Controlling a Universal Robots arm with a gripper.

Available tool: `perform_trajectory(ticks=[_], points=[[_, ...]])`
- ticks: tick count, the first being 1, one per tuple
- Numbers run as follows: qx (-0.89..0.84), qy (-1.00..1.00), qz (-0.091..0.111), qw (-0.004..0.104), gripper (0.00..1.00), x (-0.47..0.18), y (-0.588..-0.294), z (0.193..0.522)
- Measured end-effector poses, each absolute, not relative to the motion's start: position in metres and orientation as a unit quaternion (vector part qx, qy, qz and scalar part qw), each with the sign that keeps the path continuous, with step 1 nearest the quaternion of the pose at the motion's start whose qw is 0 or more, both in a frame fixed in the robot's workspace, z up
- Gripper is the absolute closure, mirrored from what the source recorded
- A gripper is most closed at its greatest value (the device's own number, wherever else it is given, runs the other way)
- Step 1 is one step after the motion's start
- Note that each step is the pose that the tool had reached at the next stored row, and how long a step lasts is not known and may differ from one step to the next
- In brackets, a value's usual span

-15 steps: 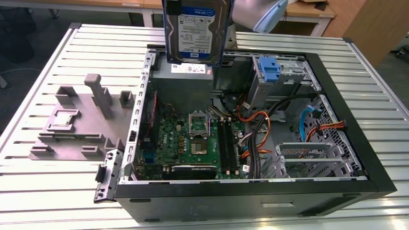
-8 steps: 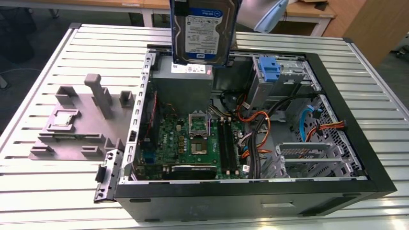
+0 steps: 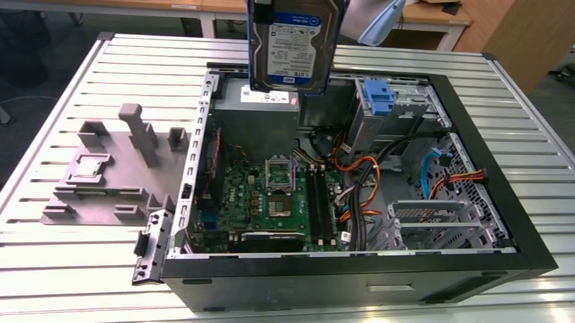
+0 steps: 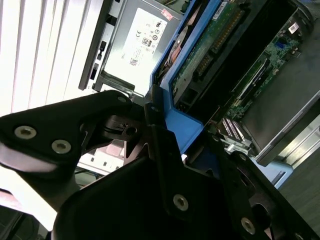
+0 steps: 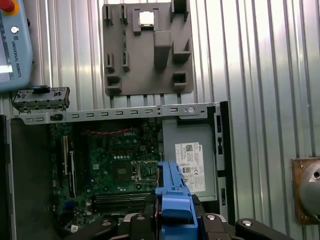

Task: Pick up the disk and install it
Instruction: 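Pick up the disk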

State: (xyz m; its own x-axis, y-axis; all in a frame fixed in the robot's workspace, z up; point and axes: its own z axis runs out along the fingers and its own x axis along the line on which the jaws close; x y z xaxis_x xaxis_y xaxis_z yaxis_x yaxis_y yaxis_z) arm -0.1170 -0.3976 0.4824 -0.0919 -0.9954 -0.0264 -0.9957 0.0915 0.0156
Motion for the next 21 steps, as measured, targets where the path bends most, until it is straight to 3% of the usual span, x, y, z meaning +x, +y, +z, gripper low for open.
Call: perform_trajectory(ticks=[21], points=[[-0.665, 0.746, 0.015, 0.002, 0.63, -0.104, -0.408, 0.481]])
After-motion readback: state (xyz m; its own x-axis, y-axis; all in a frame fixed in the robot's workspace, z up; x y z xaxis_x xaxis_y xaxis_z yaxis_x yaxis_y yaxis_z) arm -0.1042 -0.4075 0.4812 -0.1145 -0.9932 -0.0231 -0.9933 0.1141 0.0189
